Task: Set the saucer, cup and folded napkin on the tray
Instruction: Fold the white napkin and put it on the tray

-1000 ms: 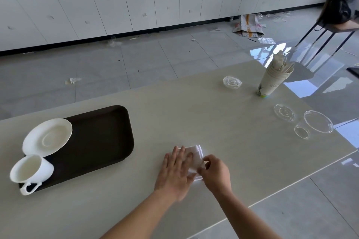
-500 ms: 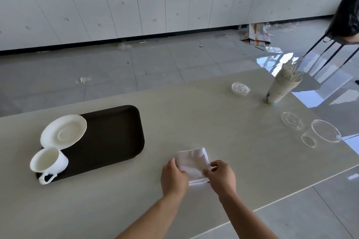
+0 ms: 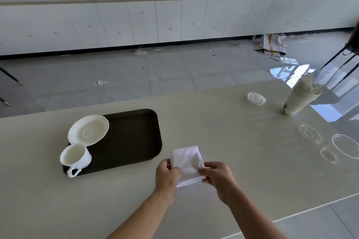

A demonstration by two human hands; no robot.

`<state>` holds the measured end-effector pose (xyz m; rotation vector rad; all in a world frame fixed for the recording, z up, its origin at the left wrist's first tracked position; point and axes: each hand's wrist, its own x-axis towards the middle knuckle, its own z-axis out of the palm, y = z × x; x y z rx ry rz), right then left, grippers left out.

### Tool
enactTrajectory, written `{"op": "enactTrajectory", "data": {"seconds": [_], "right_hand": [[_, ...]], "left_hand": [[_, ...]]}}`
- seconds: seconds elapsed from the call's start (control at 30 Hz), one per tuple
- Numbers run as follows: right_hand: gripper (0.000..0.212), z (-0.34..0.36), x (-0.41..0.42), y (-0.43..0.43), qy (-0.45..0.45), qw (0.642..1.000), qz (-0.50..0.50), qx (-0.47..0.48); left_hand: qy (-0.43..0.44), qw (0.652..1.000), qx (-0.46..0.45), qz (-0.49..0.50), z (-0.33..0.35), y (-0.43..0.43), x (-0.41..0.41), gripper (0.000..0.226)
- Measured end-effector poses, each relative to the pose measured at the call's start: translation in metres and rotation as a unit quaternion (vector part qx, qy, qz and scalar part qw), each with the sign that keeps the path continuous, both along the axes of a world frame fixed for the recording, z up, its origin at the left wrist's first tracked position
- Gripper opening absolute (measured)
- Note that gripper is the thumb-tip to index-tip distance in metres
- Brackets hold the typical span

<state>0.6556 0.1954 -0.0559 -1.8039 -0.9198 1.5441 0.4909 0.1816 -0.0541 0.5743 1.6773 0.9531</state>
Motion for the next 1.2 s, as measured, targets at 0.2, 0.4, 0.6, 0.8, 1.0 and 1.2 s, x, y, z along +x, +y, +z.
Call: {"op": "enactTrajectory", "data": {"seconds": [0.2,0.4,0.6,0.8,1.0,1.2], "right_hand": [[0.01,0.014,-0.063,0.013,-0.049,0.995,0.047,0.076],[0.011,0.025,-0.13,0.017,-0.076,0.99,0.058,0.102],[0.011,0.026,-0.175,0.023,-0.107,0.99,0.042,0.084],[0.01,0.02,-0.201,0.063,-0.132,0.987,0.037,0.081],[0.005,0.005,-0.214,0.113,-0.134,0.987,0.047,0.078],[0.007,-0.012,-0.226,0.132,-0.15,0.987,0.019,0.061]], "left_hand": [[0.051,0.997,0.052,0.019,0.014,0.008,-0.061,0.031],[0.115,0.992,0.057,0.02,0.018,0.019,-0.125,0.029],[0.156,0.987,0.048,-0.009,0.015,0.035,-0.164,0.026],[0.186,0.98,0.05,-0.056,0.012,0.071,-0.176,0.041],[0.264,0.958,0.03,-0.11,0.003,0.111,-0.182,0.031],[0.316,0.936,0.044,-0.151,-0.01,0.136,-0.186,0.038]]}}
